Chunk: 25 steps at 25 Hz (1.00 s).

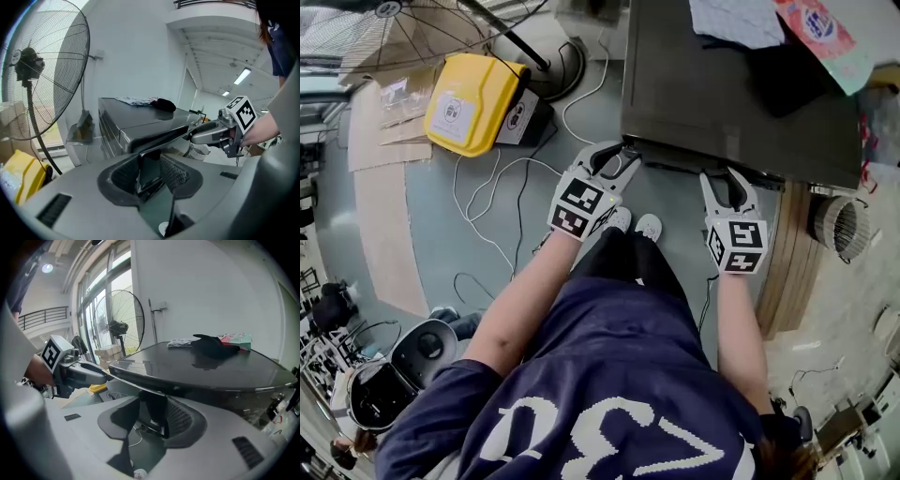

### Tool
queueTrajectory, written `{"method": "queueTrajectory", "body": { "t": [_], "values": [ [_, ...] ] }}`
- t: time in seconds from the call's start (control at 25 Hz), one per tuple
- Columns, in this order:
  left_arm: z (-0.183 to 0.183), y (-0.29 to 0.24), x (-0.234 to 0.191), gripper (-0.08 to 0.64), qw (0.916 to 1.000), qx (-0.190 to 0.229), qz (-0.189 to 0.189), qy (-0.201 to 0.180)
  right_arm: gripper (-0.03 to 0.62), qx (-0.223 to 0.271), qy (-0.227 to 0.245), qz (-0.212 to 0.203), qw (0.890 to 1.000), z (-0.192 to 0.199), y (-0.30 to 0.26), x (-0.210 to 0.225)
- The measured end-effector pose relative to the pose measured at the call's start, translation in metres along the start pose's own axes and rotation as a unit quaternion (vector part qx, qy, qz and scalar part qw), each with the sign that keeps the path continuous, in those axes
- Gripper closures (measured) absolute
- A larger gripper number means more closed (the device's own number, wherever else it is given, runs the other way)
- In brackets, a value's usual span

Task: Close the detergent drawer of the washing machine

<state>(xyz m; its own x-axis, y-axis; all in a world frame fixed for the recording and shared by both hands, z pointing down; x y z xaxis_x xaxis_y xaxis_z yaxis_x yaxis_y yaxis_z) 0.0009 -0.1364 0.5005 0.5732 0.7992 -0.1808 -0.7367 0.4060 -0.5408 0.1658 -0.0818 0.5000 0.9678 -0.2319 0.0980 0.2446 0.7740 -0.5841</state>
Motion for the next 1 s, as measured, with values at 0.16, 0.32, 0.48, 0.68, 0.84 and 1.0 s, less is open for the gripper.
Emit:
{"method": "queueTrajectory", "body": {
  "t": [0.16,0.32,0.48,0.68,0.84,1.0],
  "values": [
    [-0.001,-0.003,-0.003,0.408,0.9992,0.013,-0.033,0.02,0.415,0.014,-0.01,0.04,0.999,-0.001,-0.002,0.003],
    [0.004,0.002,-0.001,0.406,0.9976,0.014,-0.065,0.018,0.418,0.024,-0.02,0.055,0.998,0.001,0.002,0.0],
    [0.004,0.013,-0.001,0.424,0.997,0.014,-0.076,0.001,0.417,0.038,-0.02,0.046,0.998,-0.002,0.014,0.003],
    [-0.003,0.024,0.003,0.531,0.9965,0.039,-0.073,-0.009,0.575,0.064,-0.017,0.059,0.996,-0.001,0.034,0.007],
    [-0.006,0.018,0.014,0.54,0.9977,0.036,-0.054,-0.022,0.575,0.055,-0.013,0.058,0.997,0.0,0.028,0.0],
    [-0.002,0.01,0.011,0.541,0.9976,0.023,-0.063,-0.018,0.577,0.035,-0.015,0.072,0.997,0.002,0.016,0.0]
  ]
}}
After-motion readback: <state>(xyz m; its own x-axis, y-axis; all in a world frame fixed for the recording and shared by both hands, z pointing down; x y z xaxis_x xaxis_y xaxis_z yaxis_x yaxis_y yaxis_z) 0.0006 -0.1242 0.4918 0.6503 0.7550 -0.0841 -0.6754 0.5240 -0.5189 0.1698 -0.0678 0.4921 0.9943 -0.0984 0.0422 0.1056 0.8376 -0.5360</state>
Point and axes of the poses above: the fingertips, and each gripper's own axes: y backward along the fingers, x to its right, z out of its underside, the point moved 2 cm from there along y, backward along the fingers
